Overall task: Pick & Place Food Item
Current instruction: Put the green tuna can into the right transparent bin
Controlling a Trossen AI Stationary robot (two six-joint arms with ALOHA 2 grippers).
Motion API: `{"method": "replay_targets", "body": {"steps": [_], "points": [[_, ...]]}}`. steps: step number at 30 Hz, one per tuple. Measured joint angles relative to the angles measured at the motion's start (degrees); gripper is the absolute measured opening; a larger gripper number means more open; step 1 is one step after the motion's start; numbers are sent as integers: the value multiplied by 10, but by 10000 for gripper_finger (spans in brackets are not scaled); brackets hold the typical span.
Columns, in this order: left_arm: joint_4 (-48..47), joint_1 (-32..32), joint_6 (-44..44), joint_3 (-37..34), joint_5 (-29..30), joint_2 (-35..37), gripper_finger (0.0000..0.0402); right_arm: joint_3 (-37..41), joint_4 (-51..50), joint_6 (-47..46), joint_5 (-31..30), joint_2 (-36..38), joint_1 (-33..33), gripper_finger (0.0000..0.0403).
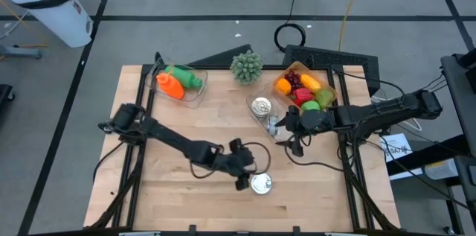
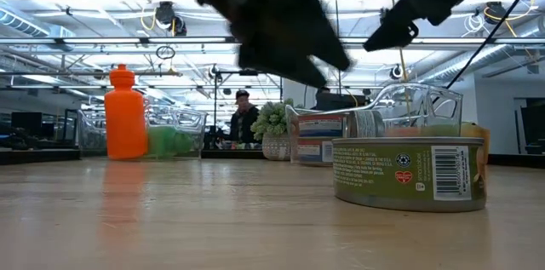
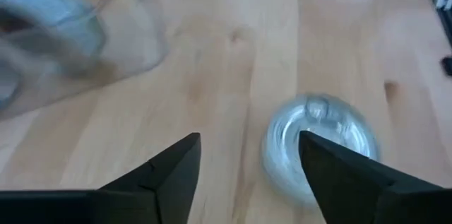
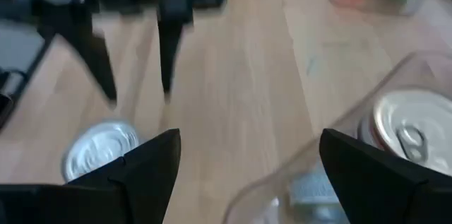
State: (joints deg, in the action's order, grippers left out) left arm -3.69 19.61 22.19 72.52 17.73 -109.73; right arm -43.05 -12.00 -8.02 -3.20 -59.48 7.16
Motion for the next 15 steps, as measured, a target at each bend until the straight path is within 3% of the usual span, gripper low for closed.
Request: {"method": "replay_targets", "body": {"steps": [7, 15], "points": [[-4, 0, -37, 47, -36, -78, 273, 0, 19, -2, 0, 0, 19, 318], [-124, -9, 23, 51, 47, -82, 273, 0, 41, -3, 0, 0, 36, 318]]}}
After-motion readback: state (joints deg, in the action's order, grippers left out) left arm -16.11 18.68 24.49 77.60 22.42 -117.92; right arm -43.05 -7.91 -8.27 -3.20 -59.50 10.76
